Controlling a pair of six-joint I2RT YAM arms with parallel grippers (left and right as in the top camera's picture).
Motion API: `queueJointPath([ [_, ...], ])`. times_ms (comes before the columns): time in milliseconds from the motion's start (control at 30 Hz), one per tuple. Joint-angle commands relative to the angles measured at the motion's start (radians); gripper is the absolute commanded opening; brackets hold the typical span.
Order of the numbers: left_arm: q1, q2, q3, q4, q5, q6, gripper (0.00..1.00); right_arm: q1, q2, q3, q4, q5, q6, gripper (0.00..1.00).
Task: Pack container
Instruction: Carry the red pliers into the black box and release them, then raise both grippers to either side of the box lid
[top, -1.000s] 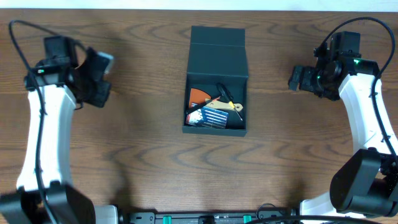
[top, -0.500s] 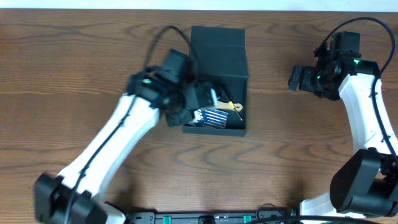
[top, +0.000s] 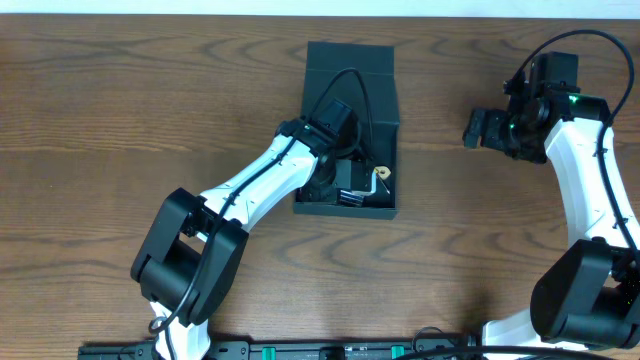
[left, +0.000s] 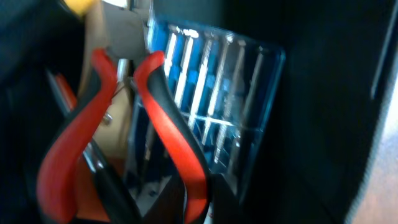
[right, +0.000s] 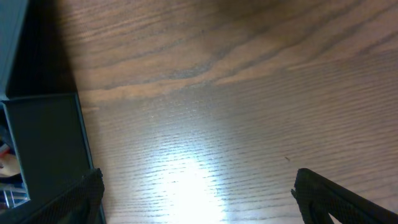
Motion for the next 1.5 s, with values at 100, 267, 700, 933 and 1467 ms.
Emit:
queueJointPath([
  [100, -0.003, -0.023, 0.011, 0.065, -0.032, -0.05, 0.85, -0.005, 0.005, 0.001, -0.007, -0.005, -0.013, 0.99],
  [267, 0.013, -0.093, 0.071, 0.108, -0.059, -0.287, 0.99, -0.005, 0.005, 0.001, -0.006, -0.005, -0.013, 0.99],
  [700, 0.307, -0.354, 0.148, 0.099, -0.058, -0.647, 0.99, -0.005, 0.005, 0.001, 0.034, -0.14, -0.005, 0.79],
  [933, 0.573, -0.206, 0.148, 0.134, 0.167, -0.787, 0.06, 0.017, 0.071, -0.005, 0.283, -0.279, 0.172, 0.01],
  [1467, 0.662, 0.277, 0.148, 0.528, 0.617, -1.182, 0.06, 0.04, 0.534, -0.005, 0.8, -0.686, 0.471, 0.01],
])
